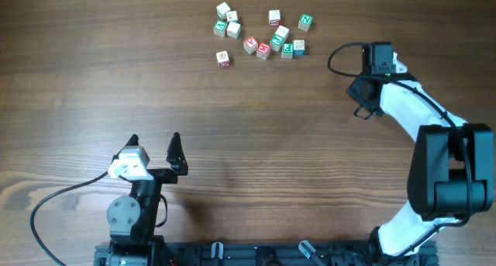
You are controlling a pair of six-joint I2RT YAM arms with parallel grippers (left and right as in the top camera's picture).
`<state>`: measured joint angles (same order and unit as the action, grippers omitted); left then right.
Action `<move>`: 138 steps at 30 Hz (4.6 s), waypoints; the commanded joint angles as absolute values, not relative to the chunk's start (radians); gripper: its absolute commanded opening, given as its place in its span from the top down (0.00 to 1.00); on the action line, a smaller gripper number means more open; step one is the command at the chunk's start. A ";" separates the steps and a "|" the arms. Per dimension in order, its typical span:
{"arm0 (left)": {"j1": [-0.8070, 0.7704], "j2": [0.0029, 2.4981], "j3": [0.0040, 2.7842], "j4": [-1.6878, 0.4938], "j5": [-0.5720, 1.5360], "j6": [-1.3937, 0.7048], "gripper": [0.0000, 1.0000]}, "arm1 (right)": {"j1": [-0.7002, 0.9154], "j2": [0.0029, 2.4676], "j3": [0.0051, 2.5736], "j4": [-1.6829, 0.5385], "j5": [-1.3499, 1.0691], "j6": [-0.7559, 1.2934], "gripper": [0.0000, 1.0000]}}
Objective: Form a circle
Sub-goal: 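Lift blue X block with right gripper and carry it rightward, then lower blue X block onto table right of pile, open right gripper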
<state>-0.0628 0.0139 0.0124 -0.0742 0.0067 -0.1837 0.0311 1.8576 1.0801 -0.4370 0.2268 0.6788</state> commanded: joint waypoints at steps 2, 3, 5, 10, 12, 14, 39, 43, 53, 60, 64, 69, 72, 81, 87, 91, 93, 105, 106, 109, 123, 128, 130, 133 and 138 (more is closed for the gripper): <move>-0.062 0.007 0.006 -0.075 0.022 -0.164 0.00 | 0.022 1.866 1.031 -0.442 0.263 0.698 0.66; -0.062 0.007 0.006 -0.075 0.022 -0.164 0.00 | 0.012 1.866 1.031 -0.439 0.263 0.714 0.66; -0.062 0.007 0.006 -0.075 0.022 -0.164 0.00 | -0.004 1.866 1.031 -0.419 0.263 0.697 0.65; -0.062 0.007 0.006 -0.075 0.022 -0.164 0.00 | -0.051 1.866 1.031 -0.373 0.259 0.411 0.73; -0.062 0.007 0.006 -0.075 0.022 -0.164 0.00 | -0.067 1.866 1.031 -0.370 0.185 0.274 0.64; -0.062 0.007 0.006 -0.075 0.022 -0.164 0.00 | -0.080 1.866 1.031 -0.369 0.109 0.155 0.46; -0.062 0.007 0.006 -0.075 0.022 -0.164 0.00 | -0.086 1.866 1.073 -0.579 0.314 0.519 0.15; -0.062 0.007 0.006 -0.075 0.022 -0.164 0.00 | -0.086 1.866 1.073 -0.606 0.228 0.410 0.15; -0.062 0.007 0.006 -0.075 0.022 -0.164 0.00 | -0.086 1.866 1.073 -0.677 0.247 0.371 0.15; -0.062 0.007 0.006 -0.075 0.022 -0.164 0.00 | -0.087 1.866 1.073 -0.702 0.300 0.483 0.15; -0.062 0.007 0.006 -0.075 0.022 -0.164 0.00 | -0.086 1.866 1.073 -0.709 0.300 0.545 0.15; -0.062 0.007 0.006 -0.075 0.022 -0.164 0.00 | -0.086 1.866 1.073 -0.666 0.084 0.459 0.14; -0.062 0.007 0.006 -0.075 0.022 -0.164 0.00 | -0.086 1.866 1.073 -0.667 0.057 0.501 0.13; -0.062 0.007 0.006 -0.075 0.022 -0.164 0.00 | -0.086 1.866 1.073 -0.661 0.266 0.665 0.13; -0.062 0.007 0.006 -0.075 0.022 -0.164 0.00 | -0.086 1.866 1.072 -0.660 0.286 0.710 0.13; -0.062 0.007 0.006 -0.075 0.022 -0.164 0.00 | -0.086 1.866 1.072 -0.667 0.286 0.710 0.13; -0.062 0.007 0.006 -0.075 0.022 -0.164 0.00 | -0.086 1.866 1.072 -0.683 0.287 0.709 0.13; -0.062 0.007 0.006 -0.075 0.022 -0.164 0.00 | -0.086 1.866 1.073 -0.726 0.374 0.766 0.13; -0.062 0.007 0.006 -0.075 0.022 -0.164 0.00 | -0.086 1.866 1.073 -0.725 0.374 0.765 0.13; -0.062 0.007 0.006 -0.075 0.022 -0.164 0.00 | -0.086 1.866 1.073 -0.726 0.329 0.723 0.12; -0.062 0.007 0.006 -0.075 0.022 -0.164 0.00 | -0.086 1.695 1.119 -0.772 -0.029 0.524 0.00; -0.062 0.007 0.006 -0.075 0.022 -0.164 0.00 | -0.086 1.393 1.119 -0.914 -0.039 0.524 0.00; -0.062 0.007 0.006 -0.075 0.022 -0.164 0.00 | -0.086 1.239 1.118 -0.975 -0.073 0.522 0.00; -0.062 0.007 0.006 -0.075 0.022 -0.164 0.00 | -0.086 1.076 1.118 -1.019 -0.078 0.503 0.00; -0.062 0.007 0.006 -0.075 0.022 -0.164 0.00 | -0.086 0.847 1.118 -1.053 -0.076 0.497 0.00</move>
<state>-0.0628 0.0139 0.0120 -0.0742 0.0067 -0.1837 -0.0895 0.9367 1.1004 -1.0512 -0.0635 0.5171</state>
